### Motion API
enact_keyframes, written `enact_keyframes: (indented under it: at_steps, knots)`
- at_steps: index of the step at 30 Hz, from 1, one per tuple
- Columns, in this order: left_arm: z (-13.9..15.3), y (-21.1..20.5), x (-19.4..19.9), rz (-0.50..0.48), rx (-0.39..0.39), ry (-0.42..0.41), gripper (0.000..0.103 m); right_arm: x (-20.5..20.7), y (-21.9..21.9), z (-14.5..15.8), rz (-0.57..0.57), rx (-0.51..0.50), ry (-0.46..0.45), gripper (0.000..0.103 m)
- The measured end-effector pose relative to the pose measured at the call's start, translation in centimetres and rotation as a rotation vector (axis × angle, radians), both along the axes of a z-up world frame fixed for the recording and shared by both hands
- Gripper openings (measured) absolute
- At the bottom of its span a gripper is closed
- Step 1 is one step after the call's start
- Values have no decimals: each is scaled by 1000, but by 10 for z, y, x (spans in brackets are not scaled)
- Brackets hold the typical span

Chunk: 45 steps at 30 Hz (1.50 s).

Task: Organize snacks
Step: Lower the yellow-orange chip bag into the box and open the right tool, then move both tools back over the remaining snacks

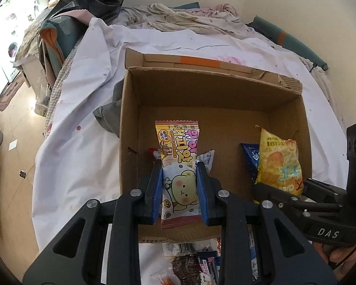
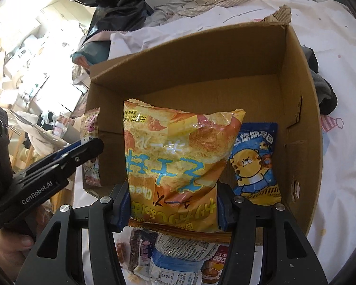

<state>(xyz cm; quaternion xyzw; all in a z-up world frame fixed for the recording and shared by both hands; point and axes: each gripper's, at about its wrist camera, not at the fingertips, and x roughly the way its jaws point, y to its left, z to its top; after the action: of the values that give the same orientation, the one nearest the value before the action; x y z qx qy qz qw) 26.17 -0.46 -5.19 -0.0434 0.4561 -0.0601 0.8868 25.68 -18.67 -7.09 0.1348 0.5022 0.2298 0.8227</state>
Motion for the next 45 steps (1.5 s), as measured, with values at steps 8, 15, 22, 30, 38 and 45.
enact_keyframes:
  at_steps: [8,15,22,30,38,45]
  knots:
    - [-1,-5,3,-5,14,-6,23,6,-3,-3,-14,8,12,58]
    - [1,-6,2,-1,33,-22,25,2,-9,-2,-21,32,7,60]
    - [3,-5,-1,5,52,-29,59,0,-20,7,-76,29,-34,88]
    - [9,-2,-4,23,41,-55,82,2,-30,10,-108,58,-20,88]
    - [9,3,-7,29,-1,-46,85,1,-25,13,-96,45,-25,88]
    - [11,7,-10,48,-15,-56,85,-2,-26,24,-109,48,-48,92]
